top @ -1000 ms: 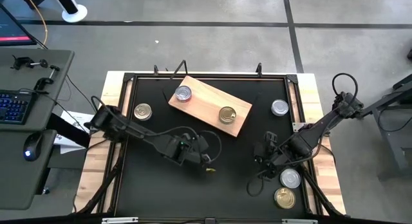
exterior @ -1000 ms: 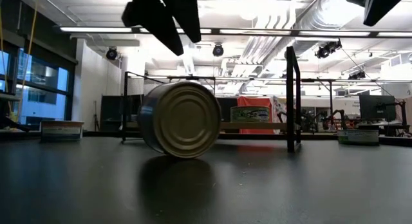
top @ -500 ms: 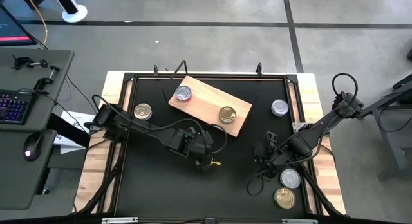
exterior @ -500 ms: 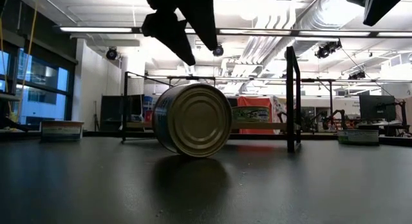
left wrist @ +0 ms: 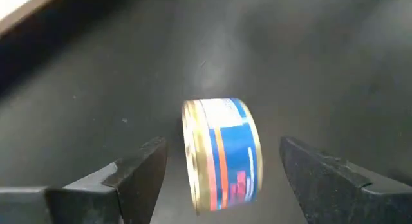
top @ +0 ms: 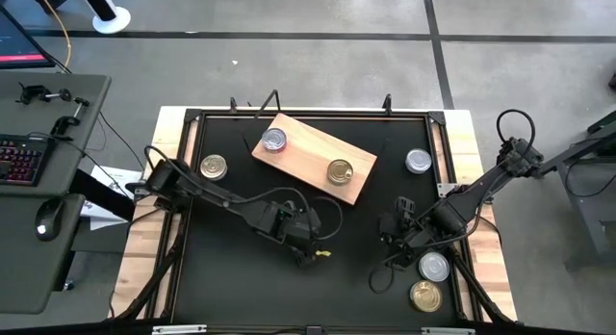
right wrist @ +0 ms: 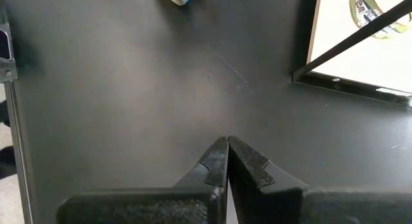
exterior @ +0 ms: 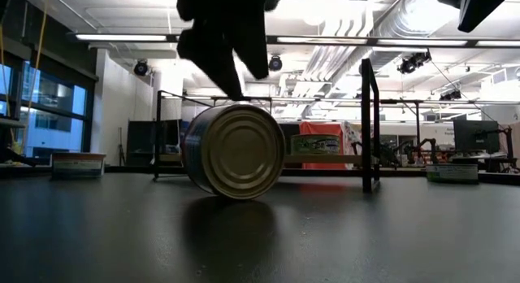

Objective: Stack canned seafood by type on shelf
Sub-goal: Put the bottom blue and pink tuna can on the shelf

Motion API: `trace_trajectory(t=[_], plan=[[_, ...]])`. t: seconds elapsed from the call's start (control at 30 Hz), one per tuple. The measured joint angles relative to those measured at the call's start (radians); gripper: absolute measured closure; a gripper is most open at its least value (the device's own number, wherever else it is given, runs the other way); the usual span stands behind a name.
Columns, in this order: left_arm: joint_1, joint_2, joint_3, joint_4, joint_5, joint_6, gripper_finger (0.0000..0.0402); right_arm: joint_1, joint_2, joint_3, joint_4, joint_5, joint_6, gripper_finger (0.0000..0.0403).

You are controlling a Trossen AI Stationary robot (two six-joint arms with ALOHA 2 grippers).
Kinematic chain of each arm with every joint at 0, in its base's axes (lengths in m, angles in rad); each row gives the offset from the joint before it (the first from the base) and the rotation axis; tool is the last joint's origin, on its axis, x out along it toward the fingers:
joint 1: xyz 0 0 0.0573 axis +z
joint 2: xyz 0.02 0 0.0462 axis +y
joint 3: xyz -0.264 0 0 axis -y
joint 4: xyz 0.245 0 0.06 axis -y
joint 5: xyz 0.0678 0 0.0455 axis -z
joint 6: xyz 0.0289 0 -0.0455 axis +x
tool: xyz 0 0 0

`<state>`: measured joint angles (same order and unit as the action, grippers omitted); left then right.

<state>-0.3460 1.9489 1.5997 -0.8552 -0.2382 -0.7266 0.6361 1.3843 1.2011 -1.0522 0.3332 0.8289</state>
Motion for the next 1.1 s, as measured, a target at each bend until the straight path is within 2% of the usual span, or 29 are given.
trace_trajectory(t=[0.23,0.6,0.77,0.87,0.97,1.1], plan=[[-0.016,0.061,0.0,-0.037,0.004,-0.043,0.0108,0.0,0.001,0.0,0.017,0.0,0.011,0.0403],[-0.018,0.075,-0.033,-0.066,0.031,-0.076,0.0108,0.0,0.001,0.0,0.026,0.001,0.009,0.0403],[-0.007,0.076,-0.086,-0.008,0.097,-0.091,0.0108,0.0,0.001,0.0,0.031,0.001,0.01,0.0403],[-0.008,0.075,-0.087,-0.002,0.096,-0.072,0.011,0.0,0.0,0.0,0.031,0.002,0.018,0.0403],[-0.008,0.068,-0.087,-0.007,0.08,-0.047,0.0131,0.0,0.0,0.0,0.032,0.01,0.028,0.0403],[-0.008,0.042,-0.085,-0.016,0.069,0.003,0.0201,-0.001,0.0,0.0,0.044,0.013,0.028,0.0403]])
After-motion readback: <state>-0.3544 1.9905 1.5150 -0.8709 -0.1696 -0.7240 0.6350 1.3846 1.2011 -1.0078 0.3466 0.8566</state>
